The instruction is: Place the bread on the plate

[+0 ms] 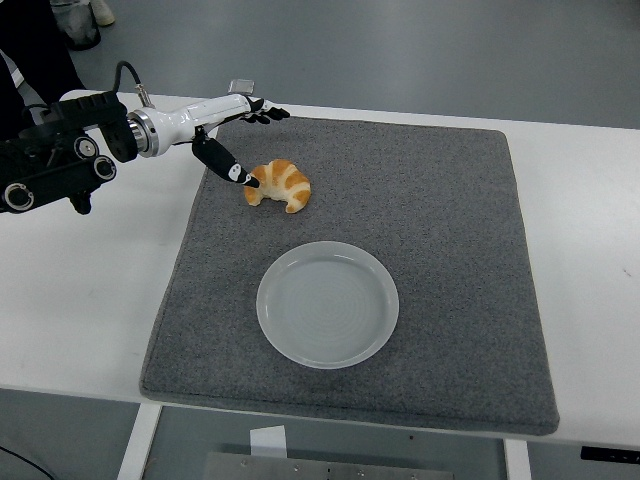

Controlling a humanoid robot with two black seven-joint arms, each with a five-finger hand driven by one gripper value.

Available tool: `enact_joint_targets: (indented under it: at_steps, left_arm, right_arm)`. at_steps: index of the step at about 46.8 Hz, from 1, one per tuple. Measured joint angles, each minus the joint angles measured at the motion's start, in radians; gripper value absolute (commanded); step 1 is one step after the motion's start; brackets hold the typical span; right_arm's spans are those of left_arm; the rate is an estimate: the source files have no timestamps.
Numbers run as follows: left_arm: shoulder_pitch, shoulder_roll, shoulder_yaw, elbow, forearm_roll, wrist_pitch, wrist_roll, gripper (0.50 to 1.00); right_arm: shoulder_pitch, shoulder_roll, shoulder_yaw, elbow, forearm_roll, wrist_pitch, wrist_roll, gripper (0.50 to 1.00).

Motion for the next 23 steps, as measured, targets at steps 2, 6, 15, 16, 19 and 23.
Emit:
enact_joint_targets:
  at_steps: [2, 6, 15, 16, 19, 23]
  left_arm:
    - [0.019, -0.009, 0.0, 0.002, 0.0, 0.014, 0.0, 0.981]
    - [0.044, -0.015, 0.0, 0.009, 0.0, 0.029, -0.002, 0.979]
    - [0.069, -0.063, 0.0, 0.068, 0.001, 0.092, -0.037, 0.977]
    - [0.07, -0.069, 0.0, 0.075, 0.001, 0.098, -0.044, 0.977]
    - [0.071, -0.08, 0.0, 0.091, 0.0, 0.104, -0.057, 0.977]
    - [0.073, -0.095, 0.0, 0.115, 0.0, 0.105, -0.066, 0.975]
  right_arm:
    - [0.0, 0.0, 0.0, 0.0, 0.0, 0.0, 0.0, 0.952]
    - [0.0, 0.0, 0.0, 0.0, 0.0, 0.0, 0.0, 0.952]
    - [0.0, 0.0, 0.001, 0.0, 0.0, 0.0, 0.0, 0.952]
    - [0.0, 0.0, 0.001, 0.0, 0.0, 0.0, 0.0, 0.952]
    - [0.0, 0.0, 0.001, 0.0, 0.0, 0.0, 0.0, 0.952]
    - [0.0, 0.0, 0.001, 0.0, 0.0, 0.0, 0.0, 0.952]
